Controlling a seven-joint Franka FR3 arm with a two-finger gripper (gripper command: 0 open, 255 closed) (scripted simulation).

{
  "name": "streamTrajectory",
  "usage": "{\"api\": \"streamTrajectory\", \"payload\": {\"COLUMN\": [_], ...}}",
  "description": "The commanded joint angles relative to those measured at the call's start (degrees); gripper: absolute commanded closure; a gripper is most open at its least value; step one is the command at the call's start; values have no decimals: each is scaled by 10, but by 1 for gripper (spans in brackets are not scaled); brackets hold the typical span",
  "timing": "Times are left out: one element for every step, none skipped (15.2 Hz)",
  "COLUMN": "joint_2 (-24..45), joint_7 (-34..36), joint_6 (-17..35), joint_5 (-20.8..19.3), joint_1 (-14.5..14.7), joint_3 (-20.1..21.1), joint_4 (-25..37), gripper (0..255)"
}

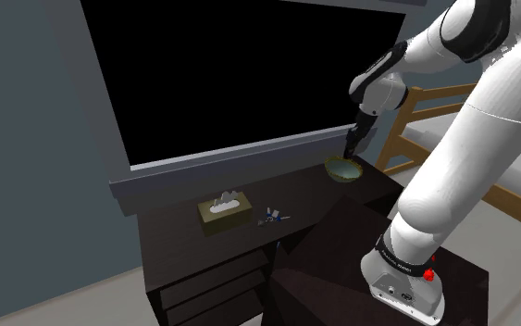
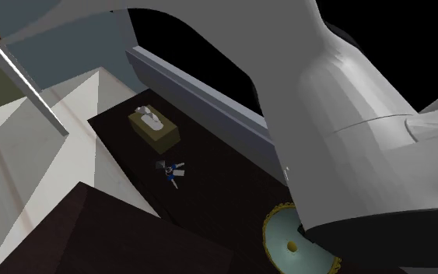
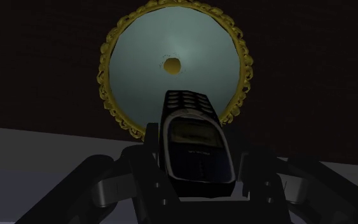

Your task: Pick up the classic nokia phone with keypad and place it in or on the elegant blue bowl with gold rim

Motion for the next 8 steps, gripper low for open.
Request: {"api": "streamTrajectory", "payload": {"joint_2": [15, 23, 31, 39, 48, 56, 65, 65], "joint_7": [-15, -23, -31, -39, -48, -57, -66, -66], "joint_6": [17, 24, 30, 37, 43, 49, 56, 56], "joint_5": [19, 29, 40, 50, 62, 73, 85, 85], "joint_1": [1, 1, 0, 0, -1, -2, -4, -4], "joint_3": [0, 1, 2, 4, 6, 8, 11, 11], "joint_4": [-7, -8, -9, -10, -11, -12, -13, -13], "gripper": [255, 255, 255, 255, 255, 255, 255, 255]}}
